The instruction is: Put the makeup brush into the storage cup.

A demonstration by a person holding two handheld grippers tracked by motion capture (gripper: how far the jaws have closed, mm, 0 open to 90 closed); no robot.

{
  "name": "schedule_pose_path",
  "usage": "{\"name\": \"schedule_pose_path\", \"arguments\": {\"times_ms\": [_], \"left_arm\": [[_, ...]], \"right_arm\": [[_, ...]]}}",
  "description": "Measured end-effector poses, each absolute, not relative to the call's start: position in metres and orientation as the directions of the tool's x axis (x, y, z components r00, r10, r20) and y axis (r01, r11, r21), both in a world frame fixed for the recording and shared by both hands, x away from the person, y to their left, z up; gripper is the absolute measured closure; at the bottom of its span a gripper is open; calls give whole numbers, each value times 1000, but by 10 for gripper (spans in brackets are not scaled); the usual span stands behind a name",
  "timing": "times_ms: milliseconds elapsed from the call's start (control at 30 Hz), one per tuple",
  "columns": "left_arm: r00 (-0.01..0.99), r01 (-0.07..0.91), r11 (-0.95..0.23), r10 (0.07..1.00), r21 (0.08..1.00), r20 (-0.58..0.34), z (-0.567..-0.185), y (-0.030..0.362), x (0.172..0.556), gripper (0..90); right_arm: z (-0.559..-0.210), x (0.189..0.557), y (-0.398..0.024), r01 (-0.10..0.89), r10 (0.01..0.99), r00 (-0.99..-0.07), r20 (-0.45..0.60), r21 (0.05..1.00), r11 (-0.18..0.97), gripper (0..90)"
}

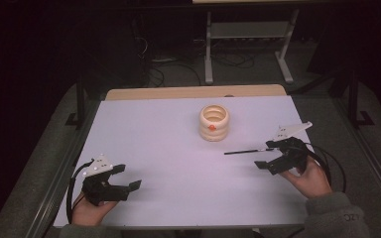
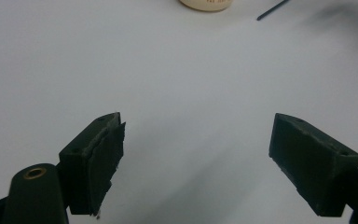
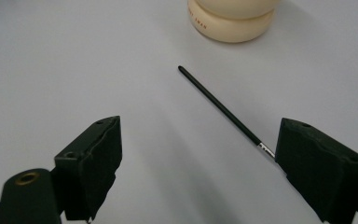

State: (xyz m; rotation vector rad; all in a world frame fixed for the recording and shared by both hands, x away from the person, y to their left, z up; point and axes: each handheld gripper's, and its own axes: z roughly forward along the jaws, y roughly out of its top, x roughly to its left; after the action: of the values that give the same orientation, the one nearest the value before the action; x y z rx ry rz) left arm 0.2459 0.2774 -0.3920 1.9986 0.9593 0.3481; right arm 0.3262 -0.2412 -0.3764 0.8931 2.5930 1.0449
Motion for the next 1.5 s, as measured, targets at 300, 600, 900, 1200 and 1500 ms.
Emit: {"name": "schedule_pose_path", "arguments": {"times_ms": [300, 600, 900, 1200, 1500], "left_arm": [[667, 491, -328, 737, 807, -107, -392, 277, 247, 174], [669, 491, -331, 736, 806, -106, -393, 277, 248, 174], [669, 493, -329, 735, 805, -109, -394, 276, 249, 174], [678, 490, -346, 728, 800, -100, -395, 276, 251, 174], [678, 494, -339, 727, 801, -110, -396, 274, 251, 175]], "right_arm": [[-371, 352, -235, 456, 581, -813, 29, 653, 605, 140], [-374, 374, -222, 432, 537, -844, 15, 612, 662, 178], [-388, 399, -215, 388, 464, -886, 9, 563, 730, 277], [-412, 415, -208, 358, 398, -917, 19, 482, 800, 459], [-423, 421, -205, 325, 354, -935, 11, 424, 845, 588]]}}
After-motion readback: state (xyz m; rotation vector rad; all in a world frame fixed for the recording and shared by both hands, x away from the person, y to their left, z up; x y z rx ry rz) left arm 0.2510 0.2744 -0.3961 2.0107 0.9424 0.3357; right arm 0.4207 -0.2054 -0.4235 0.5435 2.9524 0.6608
